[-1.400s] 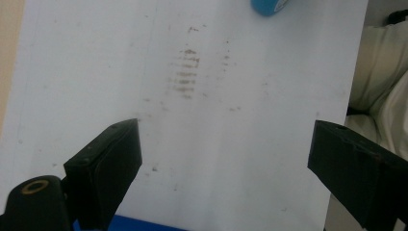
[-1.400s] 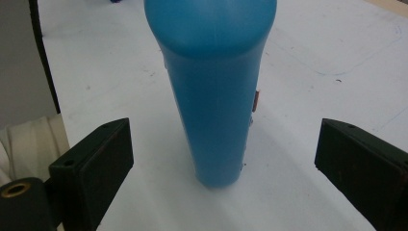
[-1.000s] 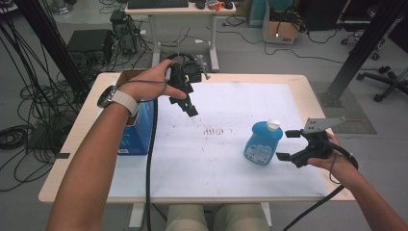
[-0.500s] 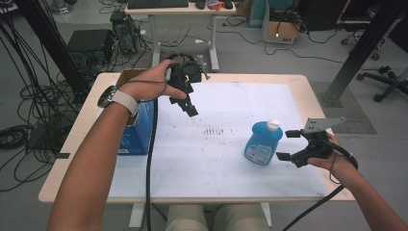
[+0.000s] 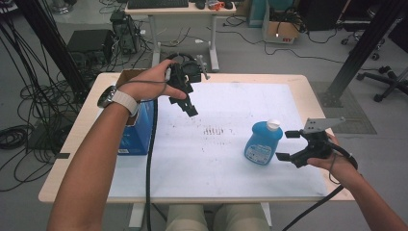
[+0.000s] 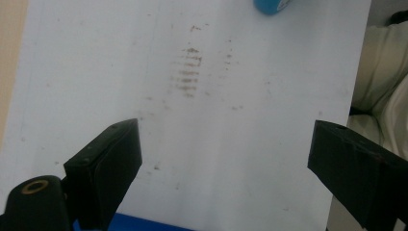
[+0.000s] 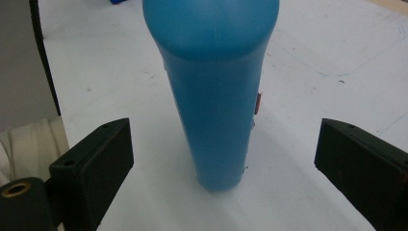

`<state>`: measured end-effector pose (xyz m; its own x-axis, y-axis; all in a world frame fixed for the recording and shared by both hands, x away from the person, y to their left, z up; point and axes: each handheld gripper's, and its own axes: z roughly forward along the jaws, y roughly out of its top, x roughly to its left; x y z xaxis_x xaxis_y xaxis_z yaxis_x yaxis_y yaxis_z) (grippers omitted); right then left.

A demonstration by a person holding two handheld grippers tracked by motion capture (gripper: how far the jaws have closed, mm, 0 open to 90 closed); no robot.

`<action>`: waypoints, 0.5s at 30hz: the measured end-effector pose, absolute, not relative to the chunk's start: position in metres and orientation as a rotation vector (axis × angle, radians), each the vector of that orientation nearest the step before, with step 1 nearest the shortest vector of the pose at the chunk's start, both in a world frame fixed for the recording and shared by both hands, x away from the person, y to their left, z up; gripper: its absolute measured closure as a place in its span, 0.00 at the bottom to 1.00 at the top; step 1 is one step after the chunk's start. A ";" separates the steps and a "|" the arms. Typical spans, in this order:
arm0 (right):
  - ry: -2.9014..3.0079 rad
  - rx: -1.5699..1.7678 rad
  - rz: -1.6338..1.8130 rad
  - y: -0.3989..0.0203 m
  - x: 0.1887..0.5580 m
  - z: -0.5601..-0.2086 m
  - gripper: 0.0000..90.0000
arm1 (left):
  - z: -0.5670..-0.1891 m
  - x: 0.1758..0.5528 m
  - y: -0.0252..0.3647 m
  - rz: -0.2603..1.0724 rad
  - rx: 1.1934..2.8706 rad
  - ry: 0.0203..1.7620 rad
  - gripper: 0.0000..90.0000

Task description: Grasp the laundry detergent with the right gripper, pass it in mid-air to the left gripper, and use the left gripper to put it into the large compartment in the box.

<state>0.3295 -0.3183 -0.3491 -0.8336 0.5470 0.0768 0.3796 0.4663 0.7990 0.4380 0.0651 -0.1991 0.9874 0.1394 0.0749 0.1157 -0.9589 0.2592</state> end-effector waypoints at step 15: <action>2.516 0.792 1.310 -0.318 0.331 -0.350 0.07 | -0.199 0.438 0.065 0.131 2.874 0.193 0.13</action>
